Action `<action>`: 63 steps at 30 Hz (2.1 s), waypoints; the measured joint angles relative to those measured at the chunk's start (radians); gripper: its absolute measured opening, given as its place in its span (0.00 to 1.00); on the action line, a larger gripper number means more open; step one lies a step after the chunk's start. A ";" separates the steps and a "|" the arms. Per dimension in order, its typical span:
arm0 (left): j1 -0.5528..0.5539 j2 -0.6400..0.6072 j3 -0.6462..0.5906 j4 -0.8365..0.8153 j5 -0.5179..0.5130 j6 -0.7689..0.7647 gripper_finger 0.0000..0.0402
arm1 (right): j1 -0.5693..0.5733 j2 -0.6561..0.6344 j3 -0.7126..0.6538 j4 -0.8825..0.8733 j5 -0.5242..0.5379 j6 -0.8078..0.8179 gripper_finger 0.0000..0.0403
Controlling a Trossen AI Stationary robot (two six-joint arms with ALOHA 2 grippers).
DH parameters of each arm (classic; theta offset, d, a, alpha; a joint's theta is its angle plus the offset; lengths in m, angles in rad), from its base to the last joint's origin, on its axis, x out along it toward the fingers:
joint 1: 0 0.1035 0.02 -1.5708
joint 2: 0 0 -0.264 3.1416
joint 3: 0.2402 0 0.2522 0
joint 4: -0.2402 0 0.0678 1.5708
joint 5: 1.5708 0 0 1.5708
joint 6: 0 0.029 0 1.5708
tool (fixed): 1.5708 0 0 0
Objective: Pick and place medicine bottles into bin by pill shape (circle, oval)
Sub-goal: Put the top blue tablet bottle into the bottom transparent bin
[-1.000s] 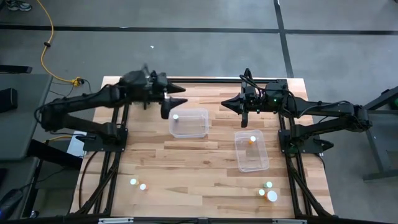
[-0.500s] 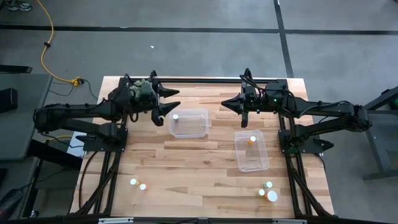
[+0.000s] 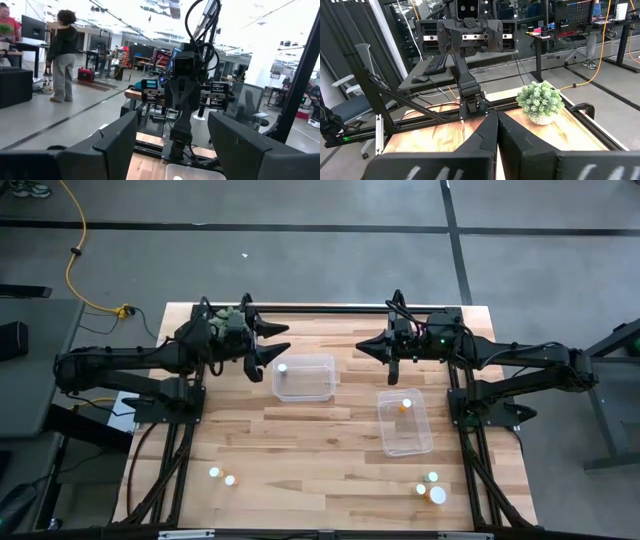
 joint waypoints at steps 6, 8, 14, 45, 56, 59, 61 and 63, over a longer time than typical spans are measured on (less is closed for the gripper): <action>0.000 0.000 0.000 0.000 -0.007 0.000 0.58 | 0.000 0.000 0.000 0.001 0.000 0.000 0.00; 0.000 0.000 0.000 0.000 -0.008 0.000 0.58 | 0.000 0.000 0.000 0.001 0.000 0.006 0.00; 0.000 0.000 0.000 -0.010 0.026 -0.048 0.58 | 0.000 0.000 0.000 0.001 0.000 0.026 0.00; 0.000 0.000 0.000 -0.034 0.102 -0.071 0.58 | -0.188 0.005 0.136 -0.609 0.386 0.438 0.42; 0.001 0.000 0.000 -0.034 0.095 -0.071 0.58 | -0.482 0.205 0.137 -0.781 0.197 0.517 0.55; 0.001 0.000 0.000 -0.034 0.094 -0.071 0.58 | -0.543 0.288 0.137 -0.817 0.126 0.493 0.55; 0.001 0.000 0.001 -0.034 0.094 -0.071 0.58 | -0.568 0.335 0.137 -0.825 0.110 0.474 0.55; 0.001 0.000 0.001 -0.034 0.094 -0.071 0.58 | -0.584 0.374 0.137 -0.830 0.108 0.468 0.55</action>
